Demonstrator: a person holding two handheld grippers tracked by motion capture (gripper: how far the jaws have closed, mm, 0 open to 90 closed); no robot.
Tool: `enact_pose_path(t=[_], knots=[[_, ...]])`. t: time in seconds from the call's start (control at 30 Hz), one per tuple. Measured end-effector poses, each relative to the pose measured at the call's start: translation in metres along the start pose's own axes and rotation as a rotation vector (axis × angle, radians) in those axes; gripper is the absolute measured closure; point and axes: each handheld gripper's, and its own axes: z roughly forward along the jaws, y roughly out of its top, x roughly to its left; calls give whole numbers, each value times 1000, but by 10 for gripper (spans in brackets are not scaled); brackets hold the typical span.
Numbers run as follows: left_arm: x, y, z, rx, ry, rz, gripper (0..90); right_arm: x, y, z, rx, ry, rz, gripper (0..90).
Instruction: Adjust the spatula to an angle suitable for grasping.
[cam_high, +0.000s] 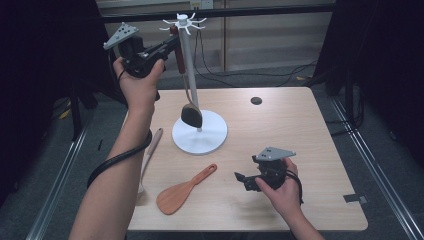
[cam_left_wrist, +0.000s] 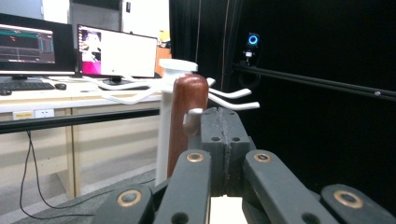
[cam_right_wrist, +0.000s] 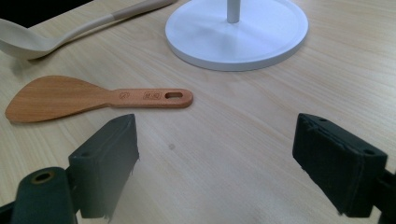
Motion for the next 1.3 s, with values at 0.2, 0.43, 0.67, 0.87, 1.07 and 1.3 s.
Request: enact_pose_path(t=[0.2,0.43,0.67,0.87,1.07,1.3], knots=[[4,4,-3,1,21,-3,900,0,0,1,2,2,0,135],[9,4,-2,8,38,-9,900,1,0,0,-1,5,-1,135],[11,6,-2,4,42,-12,900,1,0,0,0,9,0,135],[8,3,-3,8,29,-9,900,2,0,0,0,8,-2,135],[0,-8,-6,31,-18,10,875,2,1,0,-4,8,-5,135],[-13,-39,-20,89,-86,34,803,2,1,-1,0,5,-3,135]])
